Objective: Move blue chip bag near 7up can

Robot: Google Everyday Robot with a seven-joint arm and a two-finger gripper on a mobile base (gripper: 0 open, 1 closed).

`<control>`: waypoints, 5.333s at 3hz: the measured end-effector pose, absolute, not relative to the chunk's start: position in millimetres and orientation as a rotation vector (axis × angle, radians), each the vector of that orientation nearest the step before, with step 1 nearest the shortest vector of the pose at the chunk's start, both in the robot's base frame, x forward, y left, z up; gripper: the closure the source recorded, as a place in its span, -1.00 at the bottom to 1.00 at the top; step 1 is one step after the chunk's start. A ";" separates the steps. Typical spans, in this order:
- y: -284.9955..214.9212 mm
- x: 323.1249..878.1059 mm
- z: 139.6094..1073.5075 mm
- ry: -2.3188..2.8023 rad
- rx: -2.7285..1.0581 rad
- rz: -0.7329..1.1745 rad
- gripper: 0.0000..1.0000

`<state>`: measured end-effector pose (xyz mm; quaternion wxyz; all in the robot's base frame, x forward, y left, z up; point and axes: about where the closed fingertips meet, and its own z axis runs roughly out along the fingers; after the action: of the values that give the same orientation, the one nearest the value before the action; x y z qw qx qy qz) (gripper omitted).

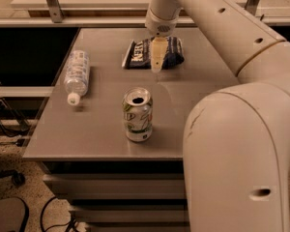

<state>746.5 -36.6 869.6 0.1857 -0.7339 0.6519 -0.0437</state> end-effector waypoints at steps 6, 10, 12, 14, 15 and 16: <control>-37.0 736.7 884.5 1.761 -2.082 -0.080 1.00; -39.3 668.3 943.2 1.596 -2.215 -0.079 1.00; -36.9 642.8 939.0 1.604 -2.245 -0.054 1.00; -37.0 620.7 938.3 1.615 -2.265 -0.030 1.00; -32.9 611.4 937.6 1.624 -2.271 -0.016 1.00; -25.2 597.9 937.9 1.636 -2.272 -0.008 1.00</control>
Offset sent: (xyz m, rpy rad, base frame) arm -0.0072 -0.0147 -0.0138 -0.0086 0.0495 -0.0134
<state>597.9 -25.2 937.9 0.1702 -0.7997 0.5757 -0.0027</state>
